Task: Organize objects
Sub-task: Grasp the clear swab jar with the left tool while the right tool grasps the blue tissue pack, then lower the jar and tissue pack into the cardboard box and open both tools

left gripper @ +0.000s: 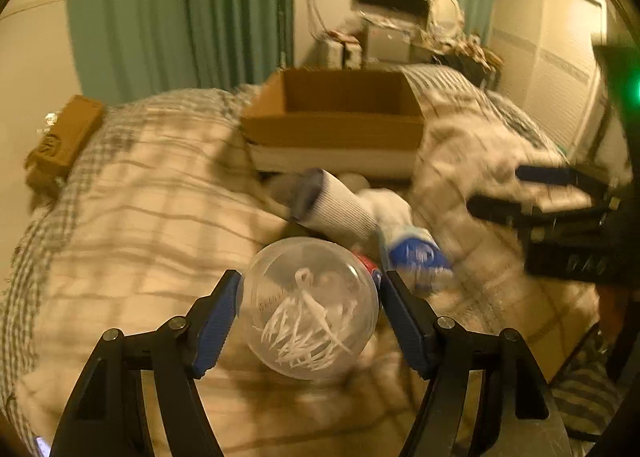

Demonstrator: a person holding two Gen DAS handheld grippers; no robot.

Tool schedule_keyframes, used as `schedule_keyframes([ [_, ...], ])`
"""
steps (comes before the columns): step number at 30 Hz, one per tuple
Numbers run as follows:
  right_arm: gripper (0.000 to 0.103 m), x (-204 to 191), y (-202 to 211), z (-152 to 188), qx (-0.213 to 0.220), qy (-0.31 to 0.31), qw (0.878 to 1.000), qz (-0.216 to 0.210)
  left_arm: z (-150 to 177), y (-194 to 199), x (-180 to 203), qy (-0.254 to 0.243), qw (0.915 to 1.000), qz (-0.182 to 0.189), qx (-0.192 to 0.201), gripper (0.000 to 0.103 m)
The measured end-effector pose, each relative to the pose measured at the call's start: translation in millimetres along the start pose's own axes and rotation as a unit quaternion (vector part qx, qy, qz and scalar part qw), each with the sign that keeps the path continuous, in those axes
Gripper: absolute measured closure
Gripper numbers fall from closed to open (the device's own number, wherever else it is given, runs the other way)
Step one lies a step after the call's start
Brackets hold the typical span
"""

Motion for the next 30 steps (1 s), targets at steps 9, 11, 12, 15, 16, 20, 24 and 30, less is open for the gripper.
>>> schedule_keyframes([
  [9, 0.022, -47, -34, 2, -0.053, 0.077, 0.995, -0.021, -10, 17, -44, 0.041, 0.9964, -0.065, 0.035, 0.031],
  [11, 0.022, -59, -49, 4, -0.075, 0.091, 0.992, -0.032, -7, 14, -44, 0.033, 0.9956, -0.079, 0.036, 0.031],
  [12, 0.022, -63, -59, 5, -0.091, 0.095, 0.991, -0.032, -7, 11, -42, 0.029, 0.9955, -0.083, 0.036, 0.031],
  [15, 0.022, -65, -81, 10, -0.127, 0.088, 0.987, -0.033, -4, 5, -39, 0.021, 0.9952, -0.089, 0.036, 0.031],
  [16, 0.023, -65, -85, 12, -0.137, 0.084, 0.986, -0.036, -3, 4, -38, 0.017, 0.9950, -0.092, 0.036, 0.031],
  [20, 0.055, -69, -90, 17, -0.151, 0.092, 0.983, -0.058, -4, 6, -37, 0.014, 0.9949, -0.093, 0.037, 0.031],
  [24, 0.071, -70, -78, 16, -0.132, 0.098, 0.985, -0.060, -7, 10, -36, 0.015, 0.9948, -0.093, 0.038, 0.031],
  [30, 0.077, -54, -36, -2, -0.075, 0.077, 0.992, -0.071, -24, 16, -39, 0.020, 0.9958, -0.080, 0.040, 0.031],
])
Point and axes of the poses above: each gripper's, at about its wrist camera, not at the fingertips, and y roughly against the way its jaws point, x to its right, z to its underside, the point moved 3 cm from there along -y, roughly the way its jaws point, and after that the axes turned 5 degrees about -x, right-handed, at the moved point
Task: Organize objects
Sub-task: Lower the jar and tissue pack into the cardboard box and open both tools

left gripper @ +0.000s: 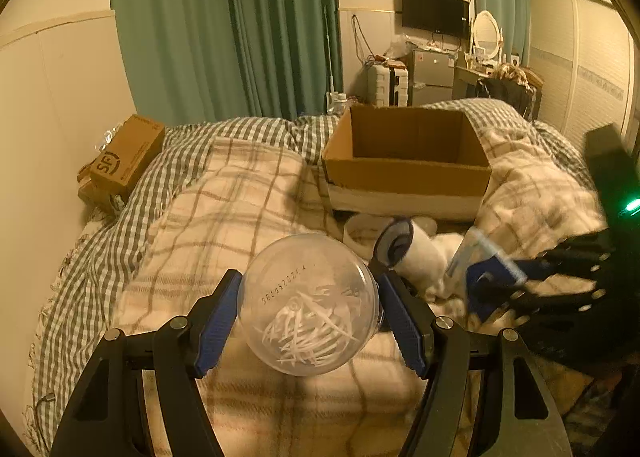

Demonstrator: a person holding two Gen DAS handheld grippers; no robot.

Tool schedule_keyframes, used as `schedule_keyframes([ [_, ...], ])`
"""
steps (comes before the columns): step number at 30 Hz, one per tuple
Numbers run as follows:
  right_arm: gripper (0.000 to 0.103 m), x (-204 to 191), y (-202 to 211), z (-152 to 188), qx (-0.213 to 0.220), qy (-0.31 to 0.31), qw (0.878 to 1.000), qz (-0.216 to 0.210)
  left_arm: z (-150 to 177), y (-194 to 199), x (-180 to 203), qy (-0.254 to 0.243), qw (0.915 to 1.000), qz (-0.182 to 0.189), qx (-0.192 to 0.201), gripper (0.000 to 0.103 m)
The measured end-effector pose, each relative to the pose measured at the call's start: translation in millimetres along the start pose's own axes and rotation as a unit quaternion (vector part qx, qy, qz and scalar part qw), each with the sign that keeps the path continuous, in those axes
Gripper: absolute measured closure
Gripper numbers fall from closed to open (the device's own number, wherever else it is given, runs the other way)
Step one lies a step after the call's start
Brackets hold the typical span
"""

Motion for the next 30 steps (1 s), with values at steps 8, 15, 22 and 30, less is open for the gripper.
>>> schedule_keyframes([
  [8, 0.078, 17, 74, -52, 0.085, 0.022, 0.996, 0.017, -63, 10, 4, -0.011, 0.9990, 0.000, 0.043, 0.032],
  [15, 0.078, 40, 105, -115, 0.138, 0.036, 0.988, 0.052, -131, -5, 18, -0.018, 0.9961, 0.018, 0.084, 0.032],
  [22, 0.078, 80, 92, -167, 0.151, 0.025, 0.985, 0.082, -179, -59, 39, -0.029, 0.9944, 0.050, 0.088, 0.032],
  [30, 0.079, 120, 28, -184, 0.116, 0.007, 0.990, 0.078, -183, -126, 57, -0.045, 0.9955, 0.059, 0.059, 0.032],
])
Point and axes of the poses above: each gripper's, at about its wrist camera, not at the fingertips, and y roughly against the way its jaws point, x to its right, z to its underside, the point moved 3 cm from there along -y, roughly the way its jaws point, and after that the axes turned 5 degrees about -x, right-handed, at the moved point
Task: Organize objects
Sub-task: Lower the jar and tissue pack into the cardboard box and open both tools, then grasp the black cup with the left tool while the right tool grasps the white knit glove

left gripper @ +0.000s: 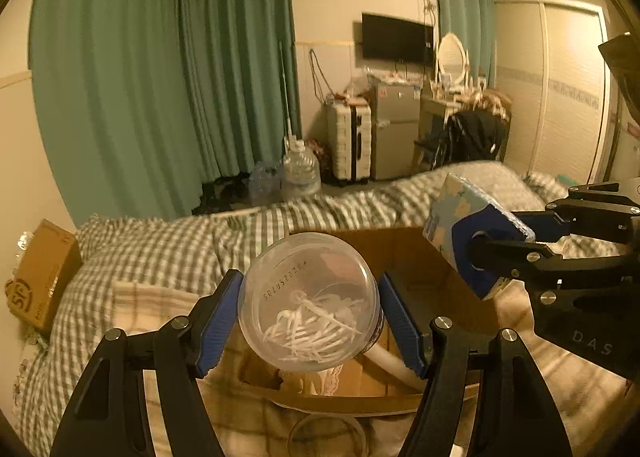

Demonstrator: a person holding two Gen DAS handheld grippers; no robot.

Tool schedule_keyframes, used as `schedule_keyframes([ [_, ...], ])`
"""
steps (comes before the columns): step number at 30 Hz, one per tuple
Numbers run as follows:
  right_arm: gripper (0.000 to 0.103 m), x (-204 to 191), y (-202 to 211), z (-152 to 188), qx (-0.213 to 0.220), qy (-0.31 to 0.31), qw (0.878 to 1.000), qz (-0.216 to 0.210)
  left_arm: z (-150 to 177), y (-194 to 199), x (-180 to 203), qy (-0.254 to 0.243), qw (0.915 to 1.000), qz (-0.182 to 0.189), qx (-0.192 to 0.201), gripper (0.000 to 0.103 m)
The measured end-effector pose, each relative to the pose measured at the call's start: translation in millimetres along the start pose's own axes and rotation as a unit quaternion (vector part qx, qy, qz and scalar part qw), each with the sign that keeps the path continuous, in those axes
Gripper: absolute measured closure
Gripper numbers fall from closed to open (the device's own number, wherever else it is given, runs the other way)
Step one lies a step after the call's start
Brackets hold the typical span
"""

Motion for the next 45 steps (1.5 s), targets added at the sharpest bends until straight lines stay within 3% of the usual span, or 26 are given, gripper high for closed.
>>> schedule_keyframes([
  [9, 0.076, 19, -52, 24, -0.033, -0.031, 0.999, -0.020, 13, -37, 5, 0.011, 0.9991, 0.005, -0.040, 0.032],
  [10, 0.067, 21, -51, 24, -0.032, -0.034, 0.999, -0.017, 14, -34, 5, 0.015, 0.9992, 0.009, -0.037, 0.031],
  [11, 0.048, 22, -48, 24, -0.029, -0.037, 0.999, -0.013, 13, -33, 6, 0.017, 0.9993, 0.007, -0.032, 0.031],
  [13, 0.031, 27, -35, 25, -0.011, -0.046, 0.999, -0.002, 9, -26, 7, 0.018, 0.9995, -0.003, -0.025, 0.019],
  [14, 0.029, 28, -28, 25, -0.004, -0.050, 0.999, 0.000, 8, -21, 5, 0.018, 0.9995, -0.008, -0.024, 0.009],
  [16, 0.023, 29, -13, 26, 0.002, -0.054, 0.998, 0.009, 6, -8, 2, 0.022, 0.9995, -0.013, -0.017, 0.006],
  [22, 0.021, 23, 44, 32, 0.030, -0.050, 0.998, 0.024, 1, 47, -6, 0.020, 0.9997, -0.008, 0.006, 0.004],
  [25, 0.012, 14, 78, 37, 0.055, -0.054, 0.997, 0.024, 2, 74, -14, 0.024, 0.9996, -0.008, 0.012, 0.004],
  [33, 0.011, -21, 137, 62, 0.081, -0.039, 0.996, 0.018, 41, 121, -36, 0.065, 0.9974, -0.031, -0.002, 0.000],
  [38, 0.010, -39, 136, 84, 0.080, -0.053, 0.995, 0.024, 87, 118, -47, 0.099, 0.9937, -0.044, -0.027, 0.000],
  [45, 0.010, -55, 89, 123, 0.035, -0.069, 0.997, 0.018, 141, 107, -45, 0.101, 0.9919, -0.063, -0.042, 0.000],
])
Point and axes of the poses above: each gripper's, at about its wrist camera, not at the fingertips, and y roughly against the way its jaws point, x to its right, z to its underside, the point moved 3 cm from there along -y, roughly the way its jaws point, and after that the axes turned 5 degrees about -x, right-handed, at the moved point
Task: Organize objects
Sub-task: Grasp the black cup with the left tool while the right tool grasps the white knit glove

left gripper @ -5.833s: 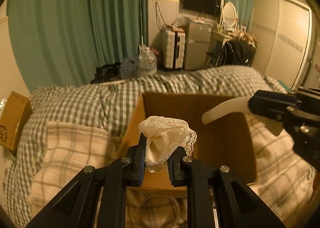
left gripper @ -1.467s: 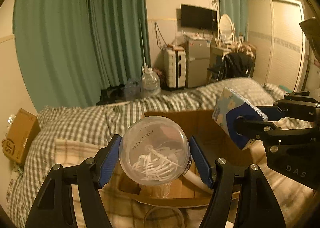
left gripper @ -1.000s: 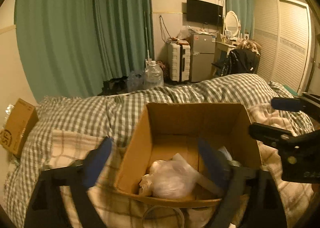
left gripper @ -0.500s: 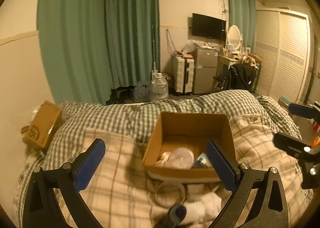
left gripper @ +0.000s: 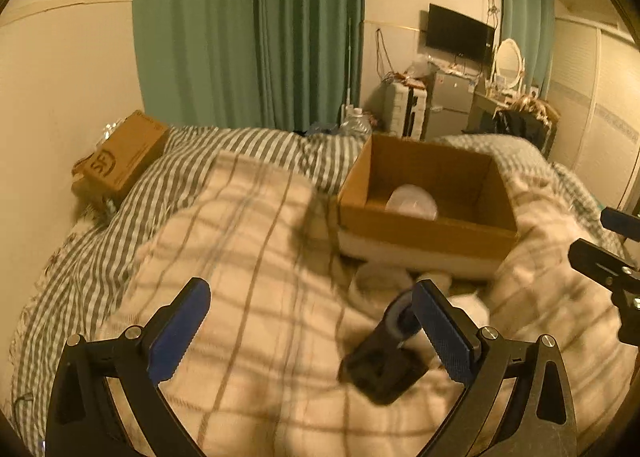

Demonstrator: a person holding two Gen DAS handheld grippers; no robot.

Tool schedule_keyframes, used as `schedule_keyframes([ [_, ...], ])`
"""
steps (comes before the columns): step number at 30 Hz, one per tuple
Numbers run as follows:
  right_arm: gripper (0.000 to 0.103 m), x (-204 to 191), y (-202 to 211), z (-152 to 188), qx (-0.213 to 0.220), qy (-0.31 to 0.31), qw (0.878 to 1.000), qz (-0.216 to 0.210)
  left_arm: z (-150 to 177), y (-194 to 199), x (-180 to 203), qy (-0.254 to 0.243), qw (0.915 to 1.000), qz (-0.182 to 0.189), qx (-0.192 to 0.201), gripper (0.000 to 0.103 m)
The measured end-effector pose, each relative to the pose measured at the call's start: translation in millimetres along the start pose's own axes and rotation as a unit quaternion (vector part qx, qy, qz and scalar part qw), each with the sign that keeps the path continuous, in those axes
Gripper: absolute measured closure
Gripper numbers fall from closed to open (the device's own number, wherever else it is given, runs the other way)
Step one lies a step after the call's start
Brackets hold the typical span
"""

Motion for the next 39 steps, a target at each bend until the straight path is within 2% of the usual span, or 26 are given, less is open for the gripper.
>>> schedule_keyframes([
  [5, 0.010, -8, -34, 25, -0.031, 0.005, 0.999, -0.001, 32, -22, 6, -0.004, 0.9988, 0.019, -0.046, 0.000],
  [8, 0.010, -9, -61, 41, -0.063, 0.001, 0.998, -0.005, 44, -33, 18, -0.031, 0.9967, 0.020, -0.072, 0.000],
  [10, 0.010, -8, -72, 47, -0.081, -0.004, 0.997, -0.009, 48, -36, 29, -0.050, 0.9948, 0.034, -0.082, 0.000],
  [12, 0.010, -5, -74, 48, -0.083, -0.011, 0.996, -0.012, 55, -40, 39, -0.069, 0.9925, 0.041, -0.093, 0.000],
  [15, 0.010, -4, -73, 50, -0.080, -0.016, 0.997, -0.011, 63, -52, 55, -0.102, 0.9873, 0.032, -0.118, 0.000],
  [19, 0.010, -5, -74, 49, -0.084, -0.016, 0.996, -0.007, 64, -74, 63, -0.115, 0.9817, 0.019, -0.150, 0.001],
  [20, 0.010, -6, -74, 49, -0.085, -0.016, 0.996, -0.006, 64, -80, 64, -0.112, 0.9805, 0.025, -0.159, 0.007],
  [21, 0.010, -5, -75, 49, -0.086, -0.017, 0.996, -0.005, 64, -85, 62, -0.106, 0.9795, 0.033, -0.168, 0.019],
  [22, 0.010, -5, -75, 49, -0.087, -0.019, 0.996, -0.006, 65, -89, 61, -0.099, 0.9786, 0.040, -0.175, 0.025],
  [23, 0.010, -4, -76, 50, -0.089, -0.022, 0.996, -0.006, 65, -91, 59, -0.094, 0.9785, 0.043, -0.178, 0.037],
  [24, 0.010, -3, -78, 50, -0.092, -0.025, 0.995, -0.007, 66, -91, 57, -0.090, 0.9787, 0.046, -0.178, 0.042],
  [31, 0.010, -11, -85, 52, -0.107, -0.011, 0.994, -0.030, 54, -58, 35, -0.036, 0.9900, 0.049, -0.127, 0.043],
  [35, 0.010, -30, -97, 52, -0.123, 0.024, 0.990, -0.060, 36, -39, 13, -0.014, 0.9958, 0.016, -0.090, 0.044],
  [37, 0.010, -40, -111, 52, -0.144, 0.037, 0.987, -0.062, 31, -33, 0, 0.001, 0.9972, -0.001, -0.074, 0.044],
  [39, 0.010, -48, -126, 54, -0.168, 0.046, 0.983, -0.063, 31, -30, -8, 0.011, 0.9974, -0.002, -0.071, 0.044],
])
Point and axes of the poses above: each gripper's, at about its wrist camera, not at the fingertips, and y roughly against the way its jaws point, x to its right, z to its underside, the point moved 3 cm from there along -y, roughly the way its jaws point, and after that the axes turned 5 degrees about -x, right-handed, at the moved point
